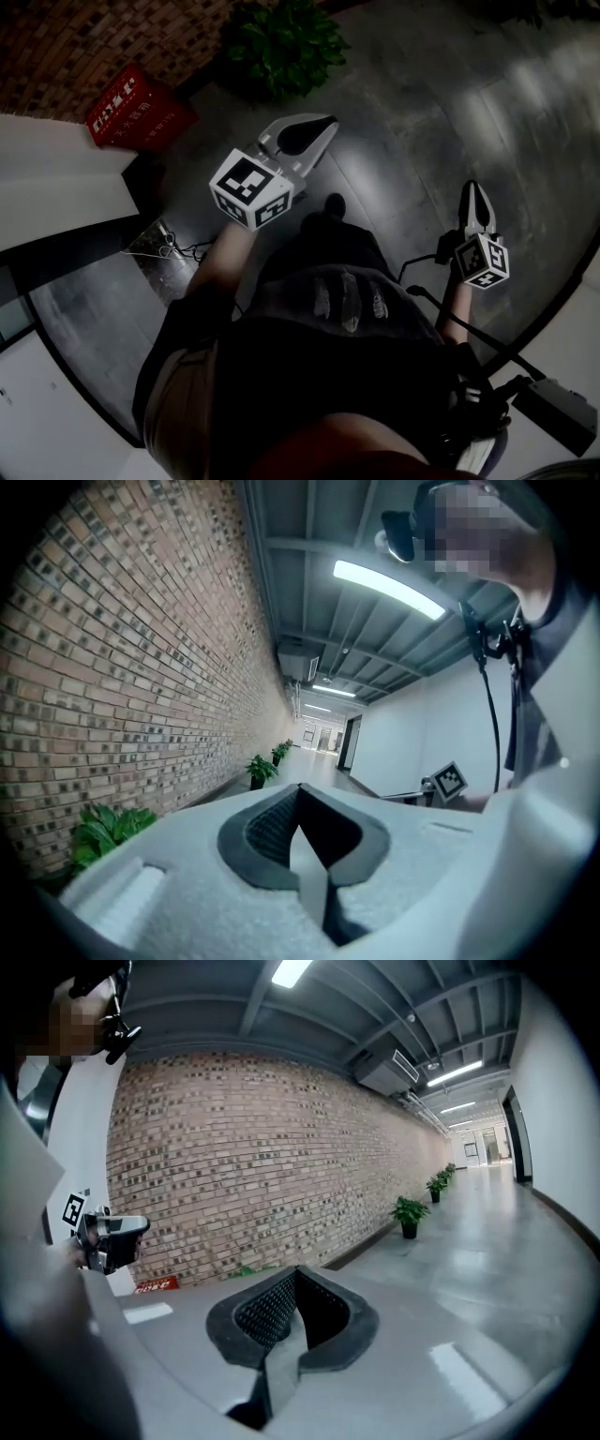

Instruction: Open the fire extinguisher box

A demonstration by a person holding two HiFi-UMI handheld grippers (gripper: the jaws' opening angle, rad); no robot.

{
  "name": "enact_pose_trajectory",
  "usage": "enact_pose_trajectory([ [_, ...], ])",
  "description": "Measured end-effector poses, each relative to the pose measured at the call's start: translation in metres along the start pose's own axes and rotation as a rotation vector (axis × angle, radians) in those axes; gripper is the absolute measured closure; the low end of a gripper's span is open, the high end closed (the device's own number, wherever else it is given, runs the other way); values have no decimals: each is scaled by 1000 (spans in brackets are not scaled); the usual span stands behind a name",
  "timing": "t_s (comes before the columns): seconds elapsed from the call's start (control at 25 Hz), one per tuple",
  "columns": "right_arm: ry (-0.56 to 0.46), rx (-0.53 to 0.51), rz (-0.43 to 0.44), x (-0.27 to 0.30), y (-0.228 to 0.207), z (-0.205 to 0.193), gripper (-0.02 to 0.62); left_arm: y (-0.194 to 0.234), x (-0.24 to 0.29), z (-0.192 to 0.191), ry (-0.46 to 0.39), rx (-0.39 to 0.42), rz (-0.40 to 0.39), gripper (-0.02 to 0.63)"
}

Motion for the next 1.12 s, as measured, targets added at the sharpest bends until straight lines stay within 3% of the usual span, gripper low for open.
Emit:
enact_pose_trajectory([
  [0.32, -17, 20, 100, 56, -7, 14, 595, 19, 26, 21, 4, 66, 62, 609],
  [0.52, 5, 27, 154, 81, -6, 12, 595, 21, 30, 27, 39, 152, 100, 609],
  [1.12, 35, 33, 345, 141, 20, 6, 595, 41, 19, 30, 56, 164, 247, 609],
])
Point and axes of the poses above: the fingertips, and each gripper's own axes: x forward along the fingers, y to its left, z out of its top, the point moved 2 cm from there along -x, backward along the fingers, and after that the axes turned 11 degrees about -y, right-handed, at the moved point
